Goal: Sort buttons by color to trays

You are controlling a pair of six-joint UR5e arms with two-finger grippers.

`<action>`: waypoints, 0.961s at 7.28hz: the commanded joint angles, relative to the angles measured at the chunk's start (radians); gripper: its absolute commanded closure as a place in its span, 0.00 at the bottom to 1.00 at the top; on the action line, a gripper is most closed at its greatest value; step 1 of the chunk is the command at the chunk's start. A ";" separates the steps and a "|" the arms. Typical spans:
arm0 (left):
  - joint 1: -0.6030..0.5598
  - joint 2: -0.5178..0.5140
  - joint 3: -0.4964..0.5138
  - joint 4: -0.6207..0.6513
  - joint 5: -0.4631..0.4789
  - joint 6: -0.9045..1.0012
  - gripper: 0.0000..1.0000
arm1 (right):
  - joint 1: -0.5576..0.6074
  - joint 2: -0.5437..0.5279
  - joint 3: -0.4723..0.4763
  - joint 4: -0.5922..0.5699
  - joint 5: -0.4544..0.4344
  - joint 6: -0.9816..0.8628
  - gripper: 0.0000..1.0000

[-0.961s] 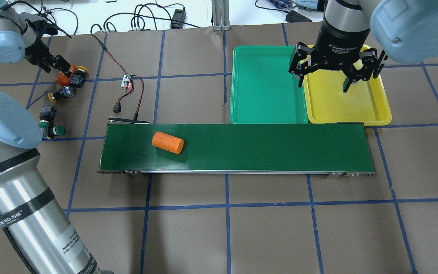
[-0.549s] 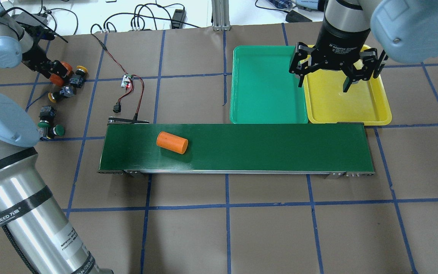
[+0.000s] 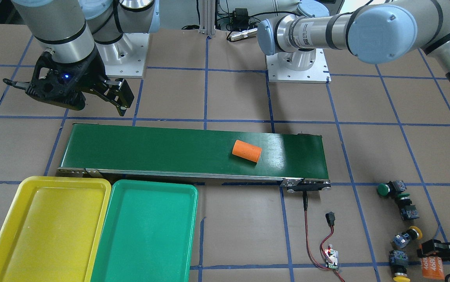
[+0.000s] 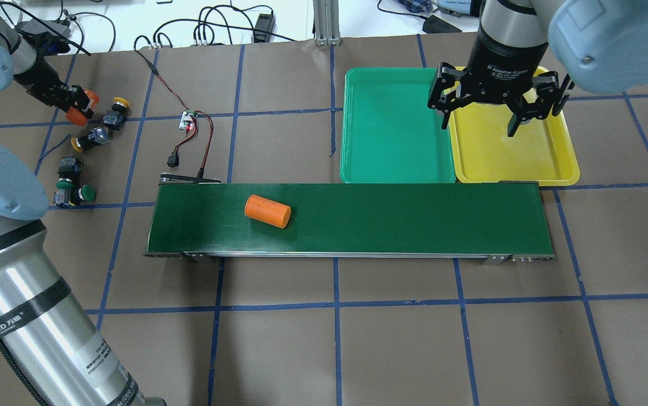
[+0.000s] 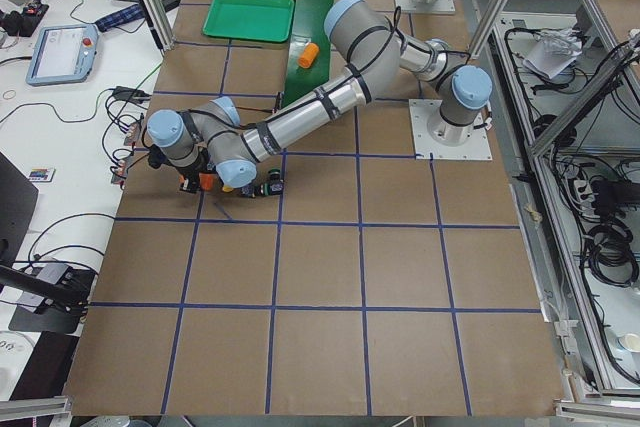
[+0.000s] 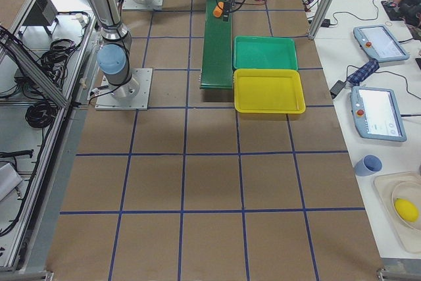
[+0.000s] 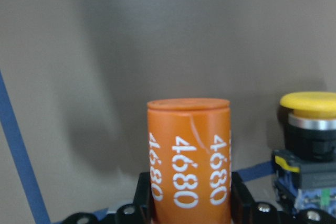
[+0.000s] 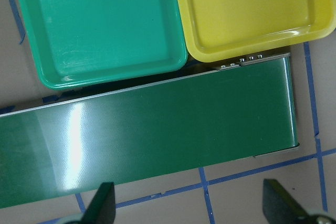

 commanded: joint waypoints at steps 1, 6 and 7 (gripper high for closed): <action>-0.054 0.160 -0.024 -0.278 0.009 0.031 1.00 | 0.000 0.000 0.000 0.000 0.000 -0.001 0.00; -0.191 0.535 -0.600 -0.071 0.008 0.478 1.00 | 0.000 0.000 0.000 0.002 0.000 -0.001 0.00; -0.200 0.618 -0.770 0.019 0.003 0.478 1.00 | 0.000 0.000 0.000 0.000 0.000 -0.001 0.00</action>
